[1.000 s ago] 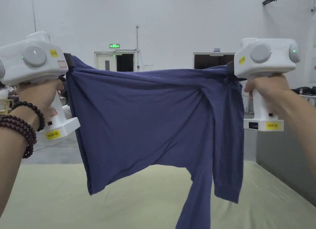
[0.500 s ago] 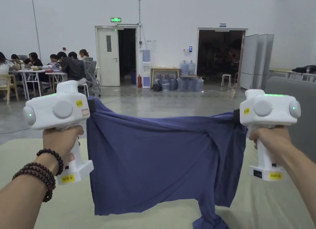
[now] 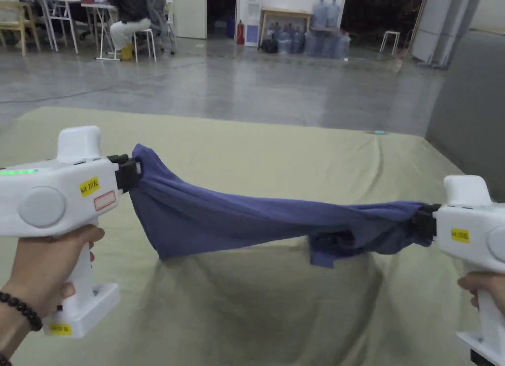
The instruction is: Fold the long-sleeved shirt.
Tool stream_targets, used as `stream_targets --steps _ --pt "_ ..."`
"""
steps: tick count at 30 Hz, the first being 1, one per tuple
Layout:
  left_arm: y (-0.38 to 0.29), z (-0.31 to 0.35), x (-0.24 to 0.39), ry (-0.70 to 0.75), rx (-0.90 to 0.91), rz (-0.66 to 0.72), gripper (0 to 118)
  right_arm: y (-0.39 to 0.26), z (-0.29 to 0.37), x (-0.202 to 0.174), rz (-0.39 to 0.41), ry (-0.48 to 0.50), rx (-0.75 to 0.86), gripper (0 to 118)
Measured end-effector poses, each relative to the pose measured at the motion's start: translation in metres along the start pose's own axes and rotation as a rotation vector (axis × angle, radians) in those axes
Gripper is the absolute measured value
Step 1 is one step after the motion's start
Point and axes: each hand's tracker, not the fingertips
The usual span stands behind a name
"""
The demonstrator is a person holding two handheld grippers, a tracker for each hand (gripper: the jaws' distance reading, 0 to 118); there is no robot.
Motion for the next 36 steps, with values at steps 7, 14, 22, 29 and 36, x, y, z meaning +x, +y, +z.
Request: stream_targets --steps 7,14,22,29,36 --pt "-0.127 0.069 -0.019 0.022 -0.373 0.028 0 -0.145 0.04 -0.018 0.063 0.104 -0.309 2" --pt "-0.208 0.11 -0.034 0.058 -0.504 0.041 0 -0.229 0.047 -0.032 0.145 0.153 -0.558 2" --pt "-0.226 0.12 -0.045 0.058 -0.539 0.031 22 -0.238 0.052 -0.035 0.169 0.155 -0.601 38" --pt "-0.186 0.129 -0.041 -0.003 -0.419 0.035 116 -0.201 0.079 -0.02 0.097 0.126 -0.463 97" --pt "-0.143 0.111 -0.022 0.029 -0.362 0.081 0 -0.161 0.079 -0.013 0.061 0.046 -0.304 0"
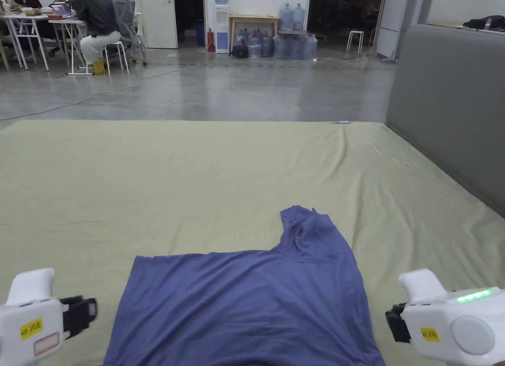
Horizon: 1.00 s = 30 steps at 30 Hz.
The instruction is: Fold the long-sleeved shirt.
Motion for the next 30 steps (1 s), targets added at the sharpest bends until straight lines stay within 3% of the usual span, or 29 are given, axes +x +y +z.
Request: stream_targets --steps 8,9,10,11,12,18,23,25,26,27,28,30 --pt "0.049 -0.076 -0.008 -0.006 -0.003 0.009 3 0.017 -0.041 0.008 -0.03 0.056 -0.063 0" --pt "0.058 -0.091 -0.01 -0.001 -0.004 0.002 34 0.018 -0.046 0.009 -0.031 0.057 -0.07 0" --pt "0.068 -0.108 -0.012 0.002 -0.005 0.005 87 0.019 -0.051 0.01 -0.033 0.06 -0.078 0" --pt "0.078 -0.127 -0.014 0.01 -0.011 0.006 106 0.022 -0.058 0.01 -0.038 0.064 -0.085 0" --pt "0.08 -0.135 0.0 0.032 -0.042 0.003 107 0.023 -0.063 0.011 -0.042 0.067 -0.09 0" --pt "0.108 -0.251 -0.016 0.175 -0.168 -0.046 106 0.032 -0.081 0.017 -0.079 0.075 -0.112 0" --pt "0.097 -0.307 -0.026 0.197 -0.249 -0.031 96 0.037 -0.088 0.023 -0.095 0.067 -0.122 0" --pt "0.081 -0.306 -0.012 0.209 -0.258 -0.059 57 0.039 -0.091 0.027 -0.092 0.05 -0.128 0" --pt "0.074 -0.305 -0.005 0.25 -0.25 -0.111 51 0.041 -0.092 0.029 -0.089 0.044 -0.129 0" --pt "0.068 -0.3 0.002 0.337 -0.226 -0.18 33 0.043 -0.095 0.031 -0.087 0.038 -0.131 0" --pt "0.069 -0.303 0.001 0.278 -0.186 -0.206 0 0.045 -0.098 0.033 -0.087 0.033 -0.131 0" --pt "0.066 -0.295 0.009 0.245 -0.188 -0.215 0 0.054 -0.105 0.038 -0.087 0.027 -0.13 0"
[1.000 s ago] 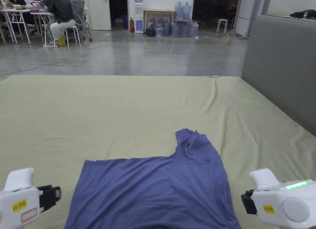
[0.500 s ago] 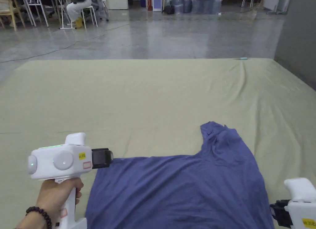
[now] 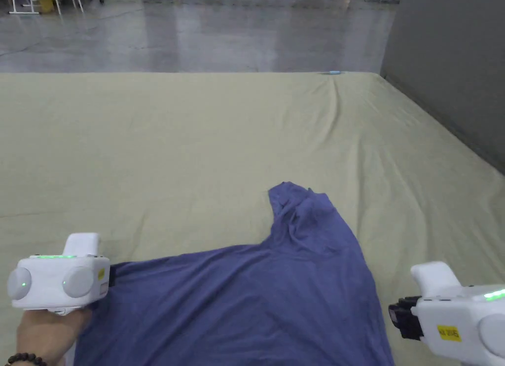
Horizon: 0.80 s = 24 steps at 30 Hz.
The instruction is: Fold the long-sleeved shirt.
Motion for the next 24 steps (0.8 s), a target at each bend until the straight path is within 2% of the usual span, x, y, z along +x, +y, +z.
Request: stream_targets --steps 3,4,5,6,7,13,16,17,19,21,24 --pt "0.0 0.015 -0.001 -0.06 0.027 0.016 0 0.026 -0.012 0.006 0.007 -0.01 0.02 0" --pt "0.0 0.021 -0.002 -0.067 0.035 0.027 0 0.038 -0.018 0.009 0.007 -0.006 0.027 15" --pt "0.0 0.026 -0.005 -0.078 0.043 0.04 0 0.051 -0.024 0.01 0.009 -0.008 0.034 43" --pt "0.001 0.037 -0.004 -0.086 0.05 0.05 0 0.064 -0.03 0.011 0.01 -0.005 0.042 64" --pt "0.001 0.044 -0.006 -0.099 0.057 0.06 0 0.077 -0.039 0.013 0.01 -0.003 0.046 68" --pt "0.0 0.073 -0.017 -0.113 0.083 0.085 0 0.134 -0.102 0.013 0.051 -0.031 -0.045 68" --pt "0.001 0.077 -0.019 -0.124 0.084 0.106 0 0.145 -0.129 0.009 0.035 -0.042 -0.097 65" --pt "0.001 0.078 -0.019 -0.129 0.084 0.114 0 0.145 -0.137 0.006 0.029 -0.033 -0.114 54" --pt "0.002 0.075 -0.019 -0.128 0.081 0.118 0 0.144 -0.149 0.001 0.025 -0.008 -0.166 1" --pt "0.002 0.076 -0.016 -0.125 0.078 0.117 0 0.139 -0.159 -0.005 0.042 -0.05 -0.207 1" --pt "0.004 0.079 -0.015 -0.131 0.08 0.117 0 0.132 -0.154 -0.013 0.058 -0.076 -0.159 0"
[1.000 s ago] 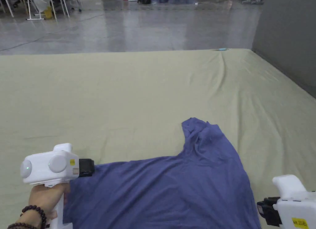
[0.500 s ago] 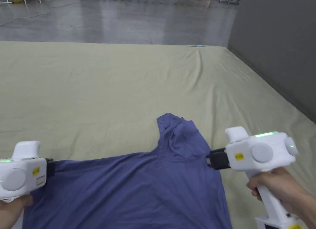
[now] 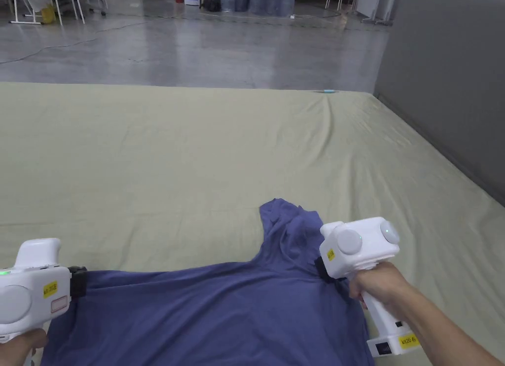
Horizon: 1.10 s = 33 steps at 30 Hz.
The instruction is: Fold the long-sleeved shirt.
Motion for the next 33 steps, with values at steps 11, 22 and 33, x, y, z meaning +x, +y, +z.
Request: stream_targets --steps 11,22,33 --pt "0.074 0.1 0.002 -0.105 0.275 0.022 0 0.024 0.162 0.013 -0.031 0.119 0.321 0" --pt "0.241 0.198 0.009 -0.063 0.614 0.032 0 0.144 0.32 0.015 0.004 0.04 0.666 0" --pt "0.387 0.206 0.012 0.01 0.697 0.057 0 0.275 0.39 0.033 -0.088 -0.027 0.815 0"
